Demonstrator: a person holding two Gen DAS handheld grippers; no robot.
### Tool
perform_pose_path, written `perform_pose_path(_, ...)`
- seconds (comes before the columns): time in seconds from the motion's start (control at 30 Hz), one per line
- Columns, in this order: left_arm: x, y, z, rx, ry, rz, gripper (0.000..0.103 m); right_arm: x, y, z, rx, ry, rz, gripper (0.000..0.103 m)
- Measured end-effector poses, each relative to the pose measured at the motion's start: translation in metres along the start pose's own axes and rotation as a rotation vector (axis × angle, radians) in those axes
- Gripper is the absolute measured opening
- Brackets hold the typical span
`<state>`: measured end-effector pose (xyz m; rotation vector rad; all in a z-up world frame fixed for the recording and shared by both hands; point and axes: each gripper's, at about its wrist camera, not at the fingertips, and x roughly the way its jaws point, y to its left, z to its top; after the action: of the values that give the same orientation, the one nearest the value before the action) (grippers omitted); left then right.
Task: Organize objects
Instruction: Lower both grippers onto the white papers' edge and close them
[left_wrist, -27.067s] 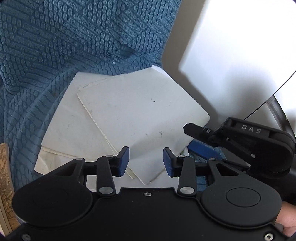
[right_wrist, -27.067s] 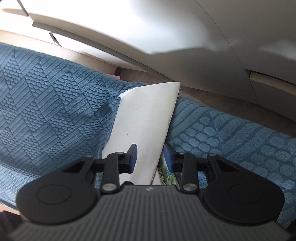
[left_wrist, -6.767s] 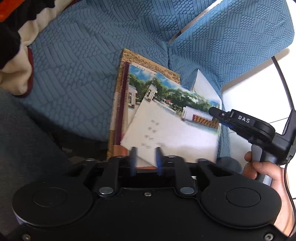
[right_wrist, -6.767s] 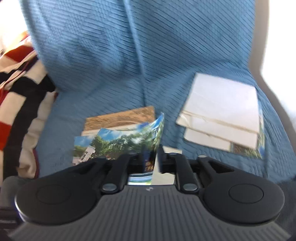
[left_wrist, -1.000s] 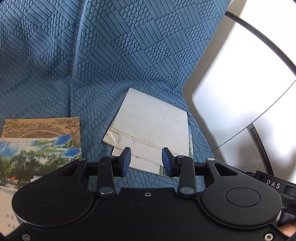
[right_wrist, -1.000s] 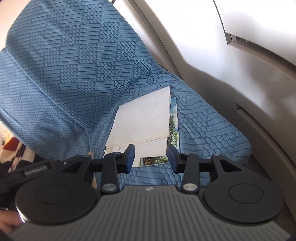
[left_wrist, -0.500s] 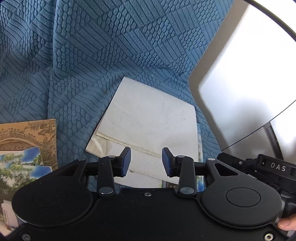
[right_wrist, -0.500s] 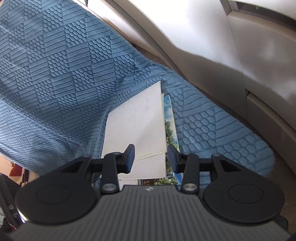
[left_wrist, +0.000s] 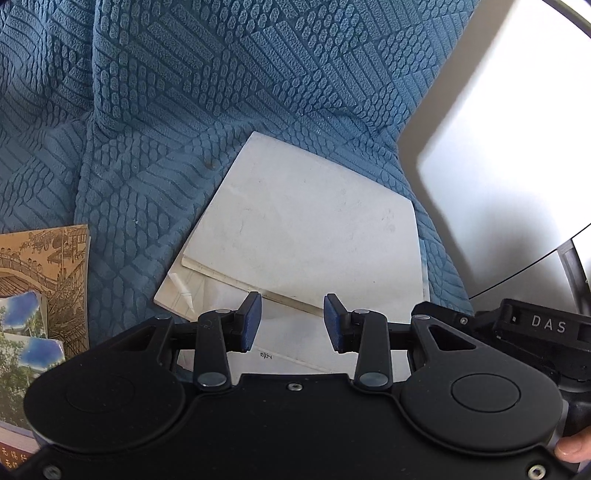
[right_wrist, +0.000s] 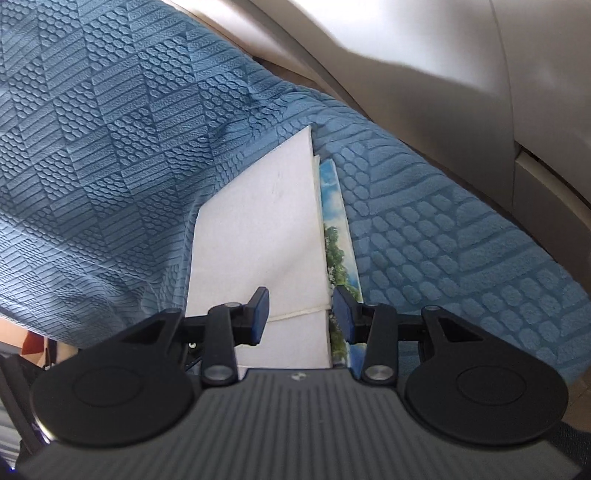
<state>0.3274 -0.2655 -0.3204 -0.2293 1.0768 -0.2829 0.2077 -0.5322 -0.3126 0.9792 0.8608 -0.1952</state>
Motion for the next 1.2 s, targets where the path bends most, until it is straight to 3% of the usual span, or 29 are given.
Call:
perform_pose_path(0.2, -0.001, 0.004, 0.002, -0.031, 0.006, -0.024, 0.035, 0.003, -0.002, 0.008, 0.029, -0.007, 0.036, 0.043)
perform_pose_path(0.37, 0.0, 0.012, 0.005, -0.092, 0.016, -0.053, 0.035, -0.007, 0.004, 0.007, -0.024, -0.074, 0.108, 0.043)
perform_pose_path(0.63, -0.003, 0.027, 0.003, -0.169, 0.024, -0.112, 0.034, -0.011, -0.006, 0.013, 0.04, -0.095, 0.229, 0.04)
perform_pose_path(0.77, -0.005, 0.032, 0.0, -0.189, 0.033, -0.13, 0.034, -0.011, -0.005, 0.012, 0.014, -0.099, 0.156, 0.009)
perform_pose_path(0.8, -0.006, 0.032, -0.001, -0.195, 0.036, -0.139, 0.035, -0.012, -0.004, 0.012, 0.003, -0.101, 0.138, 0.008)
perform_pose_path(0.9, -0.008, 0.037, -0.004, -0.255, 0.038, -0.219, 0.042, -0.022, 0.001, 0.009, -0.018, -0.12, 0.163, 0.006)
perform_pose_path(1.1, -0.009, 0.055, -0.012, -0.473, 0.036, -0.463, 0.055, -0.044, 0.019, 0.002, -0.058, -0.138, 0.174, 0.005)
perform_pose_path(1.2, -0.007, 0.062, -0.014, -0.563, 0.051, -0.548, 0.056, -0.051, 0.021, -0.002, -0.03, -0.136, 0.178, 0.005)
